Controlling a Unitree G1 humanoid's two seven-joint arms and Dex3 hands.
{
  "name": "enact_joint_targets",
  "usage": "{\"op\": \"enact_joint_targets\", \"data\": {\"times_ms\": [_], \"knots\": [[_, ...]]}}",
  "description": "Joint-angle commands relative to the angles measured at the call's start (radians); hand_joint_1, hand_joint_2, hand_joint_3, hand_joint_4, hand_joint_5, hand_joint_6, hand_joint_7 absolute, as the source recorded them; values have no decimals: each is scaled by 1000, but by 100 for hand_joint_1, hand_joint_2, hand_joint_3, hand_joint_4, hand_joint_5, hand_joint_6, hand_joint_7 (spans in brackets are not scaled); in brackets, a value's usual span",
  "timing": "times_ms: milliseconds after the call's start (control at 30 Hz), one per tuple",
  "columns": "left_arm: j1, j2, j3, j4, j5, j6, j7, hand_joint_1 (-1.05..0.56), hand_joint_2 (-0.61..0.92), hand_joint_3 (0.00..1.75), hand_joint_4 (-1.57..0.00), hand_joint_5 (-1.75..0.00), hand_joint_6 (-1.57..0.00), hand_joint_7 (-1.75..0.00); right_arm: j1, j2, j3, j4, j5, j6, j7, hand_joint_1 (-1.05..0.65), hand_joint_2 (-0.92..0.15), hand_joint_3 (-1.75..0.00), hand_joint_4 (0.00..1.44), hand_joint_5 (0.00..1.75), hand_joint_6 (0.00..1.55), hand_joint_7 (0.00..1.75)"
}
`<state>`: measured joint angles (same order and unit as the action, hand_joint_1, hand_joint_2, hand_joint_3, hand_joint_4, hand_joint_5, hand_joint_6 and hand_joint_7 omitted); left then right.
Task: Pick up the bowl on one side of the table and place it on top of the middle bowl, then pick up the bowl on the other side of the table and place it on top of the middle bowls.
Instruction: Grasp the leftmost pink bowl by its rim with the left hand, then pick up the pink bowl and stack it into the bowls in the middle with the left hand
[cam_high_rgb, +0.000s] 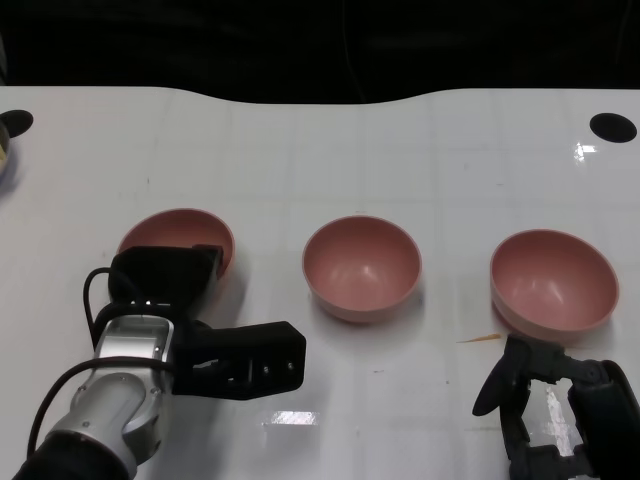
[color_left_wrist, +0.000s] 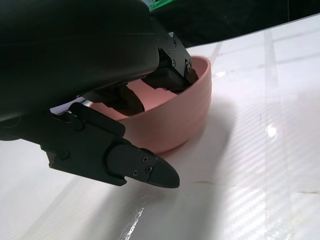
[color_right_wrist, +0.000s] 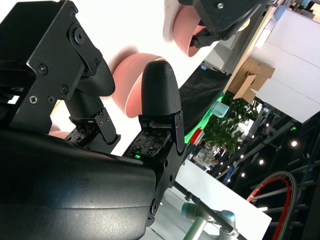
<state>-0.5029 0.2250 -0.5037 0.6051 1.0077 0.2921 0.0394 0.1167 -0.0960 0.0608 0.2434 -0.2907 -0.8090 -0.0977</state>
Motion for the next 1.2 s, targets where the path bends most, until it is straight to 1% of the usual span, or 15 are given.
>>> {"op": "enact_joint_targets", "data": {"times_ms": [33,133,167,200,233,267,333,367,467,667,933,1000,1033,1167,1200], "knots": [[-47,1,-14,90,-19,-10,37,-43,92,11,-81,-26,-66,-7,2,-8,-5,-12,6,-1,-8,23,-14,-170,89,172,84,139],[-78,2,-31,159,-24,-33,81,-42,92,15,-94,-34,-81,-10,3,-8,-4,-14,3,2,-8,22,-14,-170,89,173,84,139],[-88,2,-37,183,-26,-42,100,-42,92,16,-91,-46,-85,-7,3,-8,-4,-16,-1,2,-10,22,-14,-169,89,173,84,139],[-101,-1,-40,210,-31,-49,113,-41,92,14,-86,-66,-88,-5,4,-8,-5,-16,-4,2,-11,22,-14,-169,89,173,84,139],[-112,-1,-43,234,-38,-62,132,-38,92,12,-79,-108,-89,-2,3,-9,-4,-15,-5,-1,-12,22,-14,-169,89,173,84,139],[-117,1,-42,253,-48,-87,165,-36,92,10,-76,-129,-90,-2,4,-9,-4,-15,-5,-1,-12,23,-15,-168,89,173,84,138],[-123,7,-39,278,-66,-138,232,-33,92,8,-79,-162,-101,-4,4,-8,-3,-17,-3,1,-10,23,-15,-168,89,173,85,138],[-121,11,-35,282,-76,-163,267,-33,92,9,-80,-168,-104,-5,6,-8,-3,-21,-4,5,-10,23,-15,-168,89,173,85,138],[-119,22,-39,273,-83,-194,333,-31,92,11,-82,-174,-106,-5,6,-8,-4,-21,-5,6,-10,23,-16,-168,89,173,85,138],[-124,34,-64,240,-58,-185,373,-32,90,8,-83,-175,-113,-8,5,-7,-2,-21,-2,13,-7,23,-15,-168,89,172,85,138],[-98,80,-76,74,-36,-263,454,-32,91,12,-84,-175,-123,-16,3,-6,-3,-22,-25,16,-19,24,-15,-166,90,171,85,137],[-91,87,-75,23,-38,-274,435,-31,90,10,-83,-175,-89,-100,1,-7,-2,-17,-25,11,-21,25,-15,-166,90,171,85,136],[-87,90,-73,-5,-40,-284,423,-31,90,9,-82,-175,-85,-103,1,-8,-2,-16,-25,11,-22,25,-15,-166,90,171,85,136],[-83,85,-73,-77,-42,-312,401,-30,90,4,-82,-175,-99,-76,5,-10,-1,-21,-31,12,-25,23,-15,-165,89,172,85,135],[-85,80,-75,-84,-40,-319,404,-28,90,3,-83,-175,-97,-89,6,-10,0,-21,-33,11,-25,23,-15,-164,89,172,85,135]]}}
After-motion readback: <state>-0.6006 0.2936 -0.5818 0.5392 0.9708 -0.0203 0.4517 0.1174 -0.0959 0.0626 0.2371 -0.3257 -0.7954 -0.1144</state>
